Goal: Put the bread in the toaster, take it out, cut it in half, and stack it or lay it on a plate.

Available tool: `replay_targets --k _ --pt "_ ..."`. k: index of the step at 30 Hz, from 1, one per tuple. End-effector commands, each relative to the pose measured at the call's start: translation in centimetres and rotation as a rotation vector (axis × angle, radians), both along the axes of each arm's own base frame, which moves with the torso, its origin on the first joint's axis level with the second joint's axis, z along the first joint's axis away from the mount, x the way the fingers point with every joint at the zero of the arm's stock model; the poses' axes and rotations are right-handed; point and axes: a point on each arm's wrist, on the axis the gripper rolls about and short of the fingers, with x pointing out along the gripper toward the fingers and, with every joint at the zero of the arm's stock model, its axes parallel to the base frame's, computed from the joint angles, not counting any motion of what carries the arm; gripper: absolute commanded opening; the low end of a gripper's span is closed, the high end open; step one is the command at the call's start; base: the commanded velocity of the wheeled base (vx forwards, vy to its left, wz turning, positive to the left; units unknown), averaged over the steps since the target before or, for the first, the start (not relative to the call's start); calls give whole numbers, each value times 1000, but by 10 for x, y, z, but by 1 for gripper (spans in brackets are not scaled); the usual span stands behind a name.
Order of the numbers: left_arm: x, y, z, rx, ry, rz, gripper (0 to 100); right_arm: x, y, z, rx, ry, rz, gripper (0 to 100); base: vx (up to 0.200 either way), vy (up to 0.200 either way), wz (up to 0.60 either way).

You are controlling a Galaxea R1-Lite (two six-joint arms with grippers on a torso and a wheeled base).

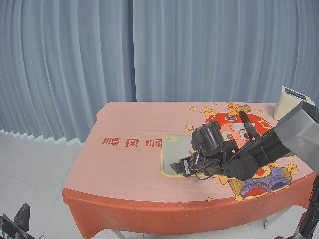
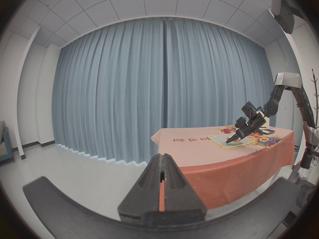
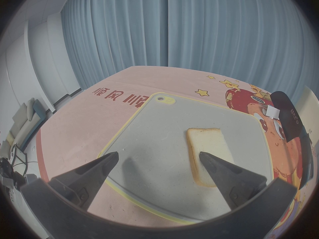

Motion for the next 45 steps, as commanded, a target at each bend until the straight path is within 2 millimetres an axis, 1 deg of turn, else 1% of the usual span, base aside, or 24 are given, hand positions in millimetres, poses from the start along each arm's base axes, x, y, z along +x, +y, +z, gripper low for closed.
replay_targets --k 1,10,11,29,33,38,45 --pt "1 0 -5 0 18 0 0 -1 1 -1 -5 2 0 100 0 0 0" --pt "1 0 -5 0 18 0 0 -2 2 -5 -15 10 4 100 0 0 0" --pt "1 0 -5 0 18 0 0 -2 2 -5 -15 10 4 0 0 0 0" --pt "1 0 -5 0 18 0 0 -3 3 -1 -24 -11 -6 0 0 0 0" --pt "1 0 -5 0 18 0 0 -4 2 5 -17 -24 -3 0 0 0 0" --pt "1 0 -5 0 18 0 0 -7 -1 23 10 -60 -6 0 0 0 0" --pt "1 0 -5 0 18 0 0 -11 -9 36 20 -83 -7 0 0 0 0"
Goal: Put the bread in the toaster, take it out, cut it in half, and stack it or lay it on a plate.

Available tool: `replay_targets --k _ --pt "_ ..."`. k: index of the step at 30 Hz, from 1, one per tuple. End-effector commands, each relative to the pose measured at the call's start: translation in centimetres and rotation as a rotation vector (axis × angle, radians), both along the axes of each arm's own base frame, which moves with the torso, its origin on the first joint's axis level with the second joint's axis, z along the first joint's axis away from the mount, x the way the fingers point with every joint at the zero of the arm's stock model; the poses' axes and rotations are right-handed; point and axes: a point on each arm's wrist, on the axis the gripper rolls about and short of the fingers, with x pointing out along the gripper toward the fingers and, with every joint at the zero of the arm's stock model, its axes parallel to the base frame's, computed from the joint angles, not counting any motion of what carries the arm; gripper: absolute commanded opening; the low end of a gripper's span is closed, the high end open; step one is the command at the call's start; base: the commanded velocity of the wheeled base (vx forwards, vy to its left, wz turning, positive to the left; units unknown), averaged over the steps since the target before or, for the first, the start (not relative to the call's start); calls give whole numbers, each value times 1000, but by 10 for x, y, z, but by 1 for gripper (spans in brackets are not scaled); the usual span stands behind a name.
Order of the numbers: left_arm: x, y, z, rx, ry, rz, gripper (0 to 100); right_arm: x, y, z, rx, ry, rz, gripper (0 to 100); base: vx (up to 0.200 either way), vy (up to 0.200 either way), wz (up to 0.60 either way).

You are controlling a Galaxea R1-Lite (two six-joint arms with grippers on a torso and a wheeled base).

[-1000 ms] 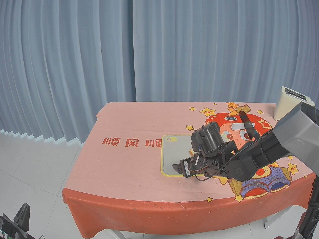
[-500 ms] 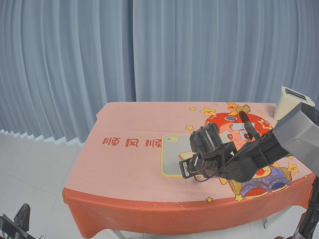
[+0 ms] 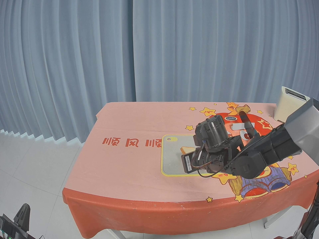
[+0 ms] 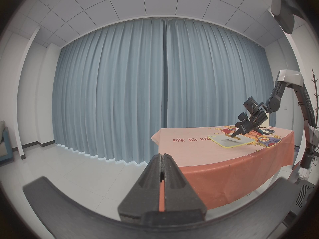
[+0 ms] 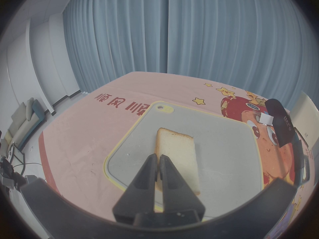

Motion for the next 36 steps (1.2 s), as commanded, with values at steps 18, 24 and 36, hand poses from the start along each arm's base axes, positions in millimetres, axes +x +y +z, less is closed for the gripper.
replay_targets --k 18,24,36 --pt "1 0 -5 0 19 0 0 -24 -41 42 -24 -33 -82 0 0 0 0" --pt "1 0 -5 0 19 0 0 -32 -60 50 -18 -43 -113 0 0 0 0" --pt "1 0 -5 0 19 0 0 -53 -102 50 -55 -51 -242 0 0 0 0"
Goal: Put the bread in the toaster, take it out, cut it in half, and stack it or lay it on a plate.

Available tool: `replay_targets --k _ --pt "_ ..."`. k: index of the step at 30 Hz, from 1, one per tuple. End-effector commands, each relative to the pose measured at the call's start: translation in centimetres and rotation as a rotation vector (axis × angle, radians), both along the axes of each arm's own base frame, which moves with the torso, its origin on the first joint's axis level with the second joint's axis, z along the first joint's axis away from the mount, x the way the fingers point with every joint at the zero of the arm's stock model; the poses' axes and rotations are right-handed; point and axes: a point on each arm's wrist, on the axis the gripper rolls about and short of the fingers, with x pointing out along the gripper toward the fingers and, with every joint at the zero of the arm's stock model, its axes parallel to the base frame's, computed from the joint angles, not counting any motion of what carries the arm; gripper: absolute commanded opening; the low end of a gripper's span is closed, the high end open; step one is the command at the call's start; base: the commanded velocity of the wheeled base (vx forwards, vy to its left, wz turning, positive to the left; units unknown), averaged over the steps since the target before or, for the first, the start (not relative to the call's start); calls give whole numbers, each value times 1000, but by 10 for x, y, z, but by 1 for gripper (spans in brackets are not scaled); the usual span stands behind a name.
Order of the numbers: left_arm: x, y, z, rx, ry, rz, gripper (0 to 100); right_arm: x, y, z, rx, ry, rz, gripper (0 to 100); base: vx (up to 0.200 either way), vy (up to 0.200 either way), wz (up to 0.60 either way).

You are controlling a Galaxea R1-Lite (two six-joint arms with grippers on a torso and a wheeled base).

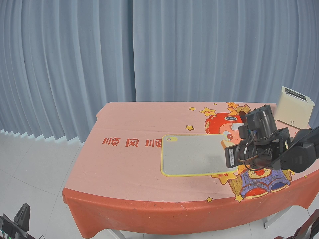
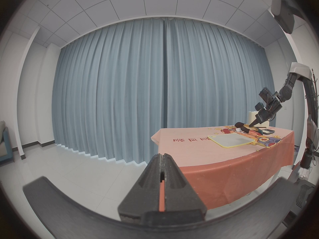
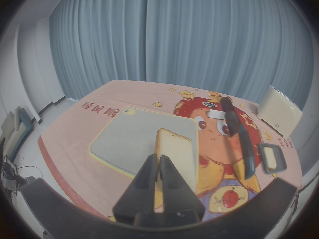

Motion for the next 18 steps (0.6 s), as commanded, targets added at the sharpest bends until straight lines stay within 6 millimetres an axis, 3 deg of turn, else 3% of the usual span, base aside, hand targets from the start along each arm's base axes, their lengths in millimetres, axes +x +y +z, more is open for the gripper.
replay_targets --k 1,10,18 --pt "1 0 -5 0 19 0 0 -11 -16 -1 -10 -6 -50 0 0 0 0" --pt "1 0 -5 -2 19 0 0 -37 -35 -8 -27 23 -61 0 0 0 0" --pt "1 0 -5 0 19 0 0 -52 -45 -1 -13 -6 -61 0 0 0 0"
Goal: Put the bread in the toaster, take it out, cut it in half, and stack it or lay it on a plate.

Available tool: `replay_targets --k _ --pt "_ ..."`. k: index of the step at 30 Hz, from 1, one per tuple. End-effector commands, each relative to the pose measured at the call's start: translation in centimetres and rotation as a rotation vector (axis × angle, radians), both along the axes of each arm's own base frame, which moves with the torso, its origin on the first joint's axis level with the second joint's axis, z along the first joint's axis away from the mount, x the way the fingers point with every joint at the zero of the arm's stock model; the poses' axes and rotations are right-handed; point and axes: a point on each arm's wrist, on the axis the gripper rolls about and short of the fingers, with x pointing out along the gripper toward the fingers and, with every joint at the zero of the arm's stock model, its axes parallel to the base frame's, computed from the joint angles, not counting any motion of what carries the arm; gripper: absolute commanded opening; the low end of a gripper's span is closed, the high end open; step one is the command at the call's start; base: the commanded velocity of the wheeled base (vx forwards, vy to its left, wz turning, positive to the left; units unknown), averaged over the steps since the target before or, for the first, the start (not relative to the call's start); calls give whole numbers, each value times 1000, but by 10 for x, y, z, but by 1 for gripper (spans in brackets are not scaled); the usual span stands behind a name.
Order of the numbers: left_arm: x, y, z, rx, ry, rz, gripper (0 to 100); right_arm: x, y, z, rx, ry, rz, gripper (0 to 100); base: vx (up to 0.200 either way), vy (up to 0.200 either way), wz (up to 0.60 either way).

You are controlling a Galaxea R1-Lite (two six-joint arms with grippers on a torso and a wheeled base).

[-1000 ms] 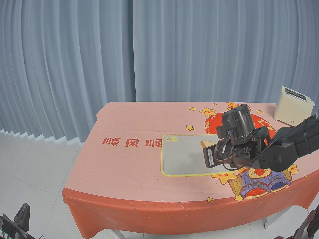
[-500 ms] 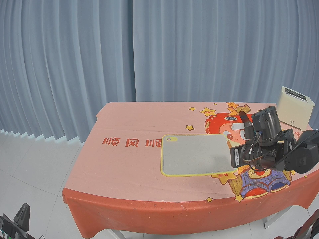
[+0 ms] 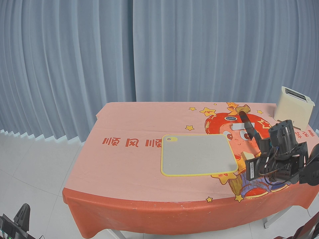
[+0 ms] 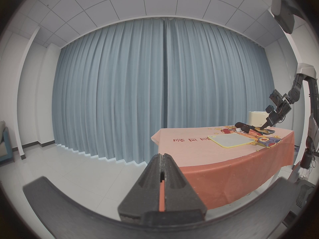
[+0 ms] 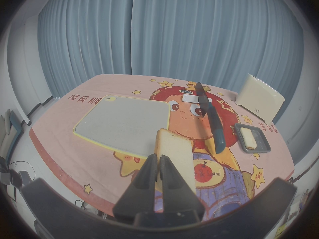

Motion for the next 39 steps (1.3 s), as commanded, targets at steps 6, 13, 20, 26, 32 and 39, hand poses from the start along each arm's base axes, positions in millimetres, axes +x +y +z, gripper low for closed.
replay_targets --k 6,13,20,26,32,39 --pt "1 0 -5 -2 19 0 0 -14 -9 9 21 -35 -3 0 0 0 0" --pt "1 0 -5 -2 19 2 0 -14 -7 7 20 -29 2 0 0 0 0" --pt "1 0 -5 -2 19 2 0 -13 -7 7 18 -27 0 0 0 -143 0" --pt "1 0 -5 -3 19 2 0 -13 -8 7 18 -27 -2 0 0 -200 0" --pt "1 0 -5 -3 19 2 0 -14 -9 7 20 -29 -5 0 0 -200 0" --pt "1 0 -5 -3 19 2 0 -13 -10 9 24 -36 -12 0 0 -200 0"
